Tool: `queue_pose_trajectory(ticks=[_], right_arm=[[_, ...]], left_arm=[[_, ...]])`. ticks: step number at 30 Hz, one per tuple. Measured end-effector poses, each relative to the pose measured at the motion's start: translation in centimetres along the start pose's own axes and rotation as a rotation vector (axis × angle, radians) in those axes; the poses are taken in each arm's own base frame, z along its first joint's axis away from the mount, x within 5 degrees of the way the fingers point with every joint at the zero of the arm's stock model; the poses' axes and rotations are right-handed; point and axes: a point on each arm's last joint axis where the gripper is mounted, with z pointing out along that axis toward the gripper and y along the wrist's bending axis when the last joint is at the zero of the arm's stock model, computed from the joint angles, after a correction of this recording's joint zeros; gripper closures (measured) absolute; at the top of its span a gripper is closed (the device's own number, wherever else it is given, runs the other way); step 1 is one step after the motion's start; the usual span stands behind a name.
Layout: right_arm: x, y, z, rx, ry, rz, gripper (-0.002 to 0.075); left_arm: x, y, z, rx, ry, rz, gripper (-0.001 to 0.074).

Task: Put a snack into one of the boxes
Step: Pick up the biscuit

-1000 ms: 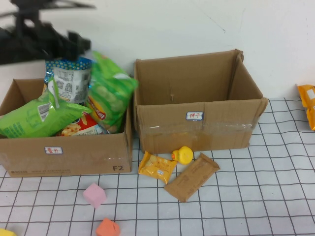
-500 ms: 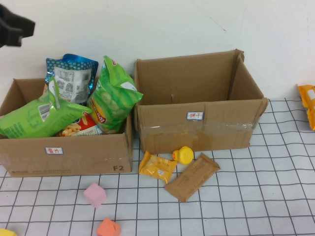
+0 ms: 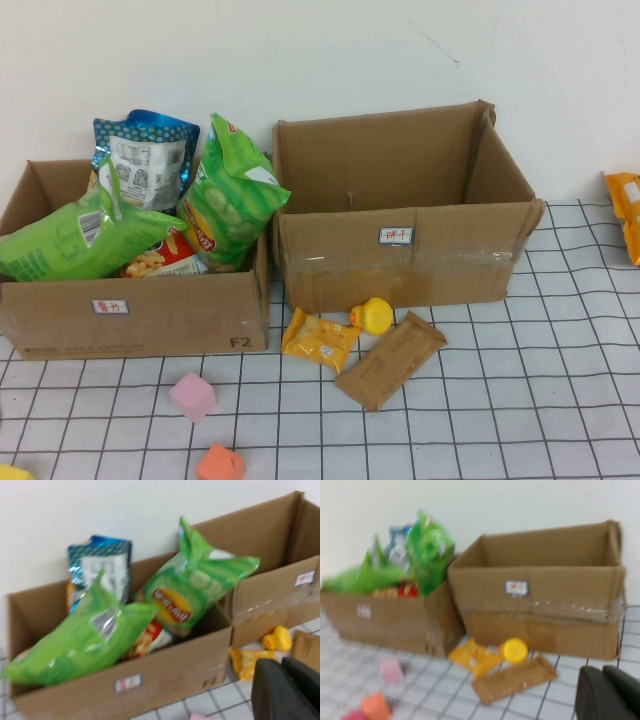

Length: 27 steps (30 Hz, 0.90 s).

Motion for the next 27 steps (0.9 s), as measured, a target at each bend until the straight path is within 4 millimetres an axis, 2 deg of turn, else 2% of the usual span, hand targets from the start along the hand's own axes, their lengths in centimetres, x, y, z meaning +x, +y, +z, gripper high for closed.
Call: queue_pose_trajectory(ticks=[7,14,20,27], right_arm=[[-4.4,0.4,2.5,-0.108,0.225,-0.202,0.0727],[-8.3,0.2,6.2,-0.289,0.411,-0.324,0.0727],[-10.3,-0.1,10.0,-0.431,0.578,-0.393,0.0727],[-9.7,1.8,15.0,-0.563,0.828,-0.606,0.0727]], left_arm=[[6.2,-1.6,-4.6,-0.165,-0.07,-0.052,0.0735],[10.3,-2.2,-6.9,-0.282,-0.101,-0.134,0.0735],[11.4,-2.4,-7.0,-0.284,-0.078,-0.21,0.0735],[11.4,-2.4,-7.0,-0.281,-0.081,-0.227,0.0736]])
